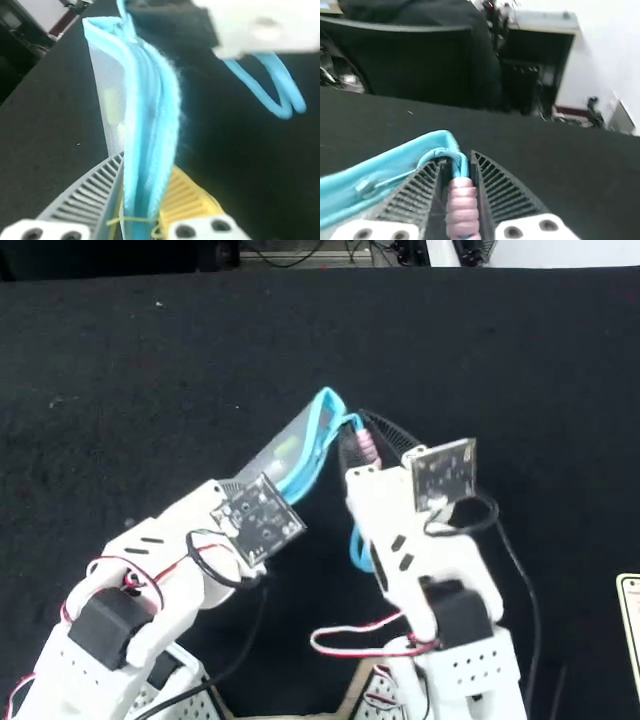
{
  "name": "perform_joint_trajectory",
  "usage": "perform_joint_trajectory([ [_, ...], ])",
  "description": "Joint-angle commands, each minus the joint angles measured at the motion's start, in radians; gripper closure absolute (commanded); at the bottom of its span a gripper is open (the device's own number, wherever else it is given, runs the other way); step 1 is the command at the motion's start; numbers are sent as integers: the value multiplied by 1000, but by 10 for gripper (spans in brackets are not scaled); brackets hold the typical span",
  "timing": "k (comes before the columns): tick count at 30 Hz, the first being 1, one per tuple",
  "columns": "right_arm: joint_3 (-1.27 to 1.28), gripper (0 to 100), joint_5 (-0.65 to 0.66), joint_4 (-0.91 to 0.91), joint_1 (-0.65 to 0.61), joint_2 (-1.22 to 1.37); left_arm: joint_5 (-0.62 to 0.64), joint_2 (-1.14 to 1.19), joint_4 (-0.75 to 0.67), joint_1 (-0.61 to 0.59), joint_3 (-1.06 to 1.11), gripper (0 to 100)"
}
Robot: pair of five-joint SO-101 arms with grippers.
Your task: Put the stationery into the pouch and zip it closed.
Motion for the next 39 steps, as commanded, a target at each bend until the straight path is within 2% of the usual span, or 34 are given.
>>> perform_joint_trajectory([
  [1,-56,988,-21,-25,109,71,-14,-6,83,12,13,972],
  [4,-53,988,-63,-35,150,82,-14,-6,83,12,12,972],
  [18,4,988,-63,-239,261,249,-14,-8,84,12,10,972],
  [26,-77,988,-63,-247,279,444,-14,-8,80,12,10,972],
  [31,-73,987,-63,-238,279,424,-14,-8,77,12,10,972],
  [35,-88,976,-63,-106,259,343,-14,-8,57,12,12,972],
  [39,-130,850,-63,127,180,216,-14,-6,11,12,10,972],
])
